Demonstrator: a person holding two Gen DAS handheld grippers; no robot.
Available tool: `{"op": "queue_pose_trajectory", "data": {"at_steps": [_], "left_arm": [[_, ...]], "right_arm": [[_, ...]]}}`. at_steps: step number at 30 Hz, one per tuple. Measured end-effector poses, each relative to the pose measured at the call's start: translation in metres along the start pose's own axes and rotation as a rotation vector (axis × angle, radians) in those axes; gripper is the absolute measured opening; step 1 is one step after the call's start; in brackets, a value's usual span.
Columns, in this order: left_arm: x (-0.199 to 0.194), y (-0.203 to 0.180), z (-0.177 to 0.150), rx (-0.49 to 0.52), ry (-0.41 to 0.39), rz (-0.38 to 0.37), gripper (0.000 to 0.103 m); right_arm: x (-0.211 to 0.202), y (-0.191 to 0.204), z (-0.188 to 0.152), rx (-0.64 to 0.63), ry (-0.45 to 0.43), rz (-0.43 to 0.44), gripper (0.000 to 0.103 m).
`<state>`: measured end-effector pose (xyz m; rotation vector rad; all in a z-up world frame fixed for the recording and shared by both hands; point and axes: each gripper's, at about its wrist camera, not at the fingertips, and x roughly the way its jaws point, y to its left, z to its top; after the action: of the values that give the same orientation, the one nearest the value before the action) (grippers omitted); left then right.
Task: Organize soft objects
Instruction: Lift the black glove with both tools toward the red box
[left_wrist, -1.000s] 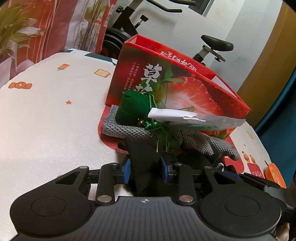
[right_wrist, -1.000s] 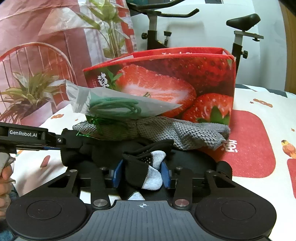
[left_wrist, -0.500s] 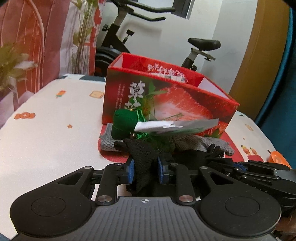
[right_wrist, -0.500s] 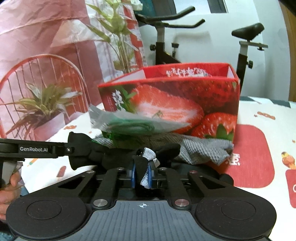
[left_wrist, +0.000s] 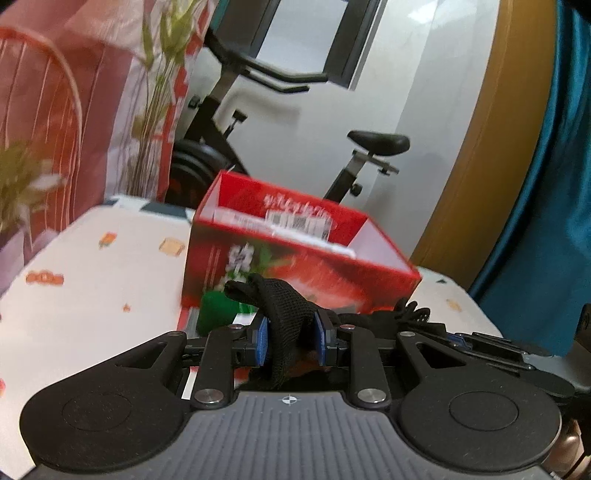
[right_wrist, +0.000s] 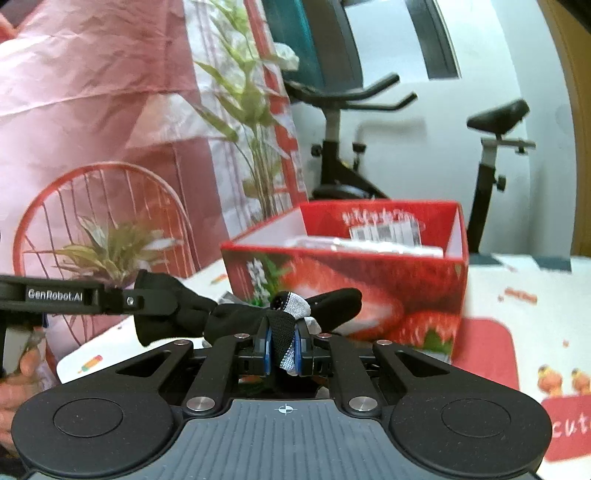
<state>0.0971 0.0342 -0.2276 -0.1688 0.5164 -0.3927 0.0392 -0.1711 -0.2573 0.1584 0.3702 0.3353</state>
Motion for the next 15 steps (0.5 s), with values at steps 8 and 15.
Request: {"op": "queue_pose_trajectory", "data": {"at_steps": [8, 15], "left_arm": [[-0.006, -0.014, 0.032, 0.026, -0.048, -0.036, 0.027], [0.002, -0.023, 0.059, 0.066, -0.088, -0.072, 0.027]], "right_arm": [[-0.011, -0.004, 0.032, 0.000, -0.082, 0.020, 0.010], [-0.005, -0.011, 0.061, -0.027, -0.132, 0.015, 0.010]]}}
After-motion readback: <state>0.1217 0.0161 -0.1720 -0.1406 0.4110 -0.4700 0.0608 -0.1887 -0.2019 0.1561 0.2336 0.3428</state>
